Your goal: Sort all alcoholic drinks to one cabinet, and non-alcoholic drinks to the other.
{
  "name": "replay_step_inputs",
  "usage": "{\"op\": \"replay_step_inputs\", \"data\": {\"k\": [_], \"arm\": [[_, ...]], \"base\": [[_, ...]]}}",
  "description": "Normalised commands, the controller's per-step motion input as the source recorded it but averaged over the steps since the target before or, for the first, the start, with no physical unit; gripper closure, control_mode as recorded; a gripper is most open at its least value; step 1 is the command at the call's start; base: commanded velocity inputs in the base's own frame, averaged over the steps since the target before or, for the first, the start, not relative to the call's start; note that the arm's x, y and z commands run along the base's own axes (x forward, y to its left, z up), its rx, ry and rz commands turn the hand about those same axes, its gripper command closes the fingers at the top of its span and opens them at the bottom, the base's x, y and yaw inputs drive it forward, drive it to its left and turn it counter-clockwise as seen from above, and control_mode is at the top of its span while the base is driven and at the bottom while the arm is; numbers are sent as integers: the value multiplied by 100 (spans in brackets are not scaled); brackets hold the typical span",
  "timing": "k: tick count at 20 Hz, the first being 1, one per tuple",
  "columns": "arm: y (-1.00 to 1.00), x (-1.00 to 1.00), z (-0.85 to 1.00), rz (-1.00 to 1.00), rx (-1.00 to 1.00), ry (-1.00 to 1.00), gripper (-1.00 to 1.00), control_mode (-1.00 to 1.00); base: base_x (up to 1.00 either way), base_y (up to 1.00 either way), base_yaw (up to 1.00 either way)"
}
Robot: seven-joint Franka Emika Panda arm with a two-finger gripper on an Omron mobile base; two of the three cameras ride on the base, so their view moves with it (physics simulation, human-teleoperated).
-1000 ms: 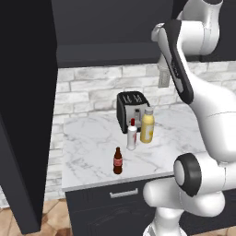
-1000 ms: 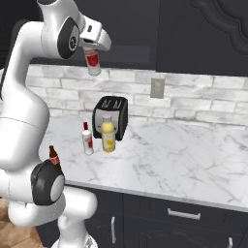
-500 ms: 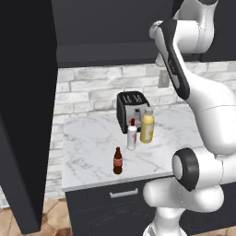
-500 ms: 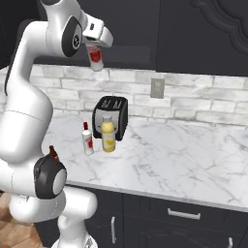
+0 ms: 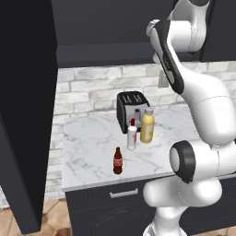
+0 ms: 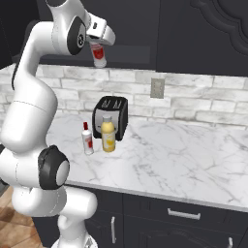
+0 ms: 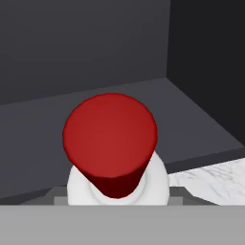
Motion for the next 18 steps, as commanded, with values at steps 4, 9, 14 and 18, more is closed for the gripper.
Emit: {"op": "replay_step_inputs", "data": {"k": [4,9,14,18], "arm": [[0,30,0,-2,-2,-4,100,-100],[0,30,0,-1,-2,-3,100,-100],[0,28,0,-2,0,0,100,-100],[0,29,-1,-2,0,0,100,-100]], "base": [[0,0,0],[0,0,0],[0,0,0],[0,0,0]]}}
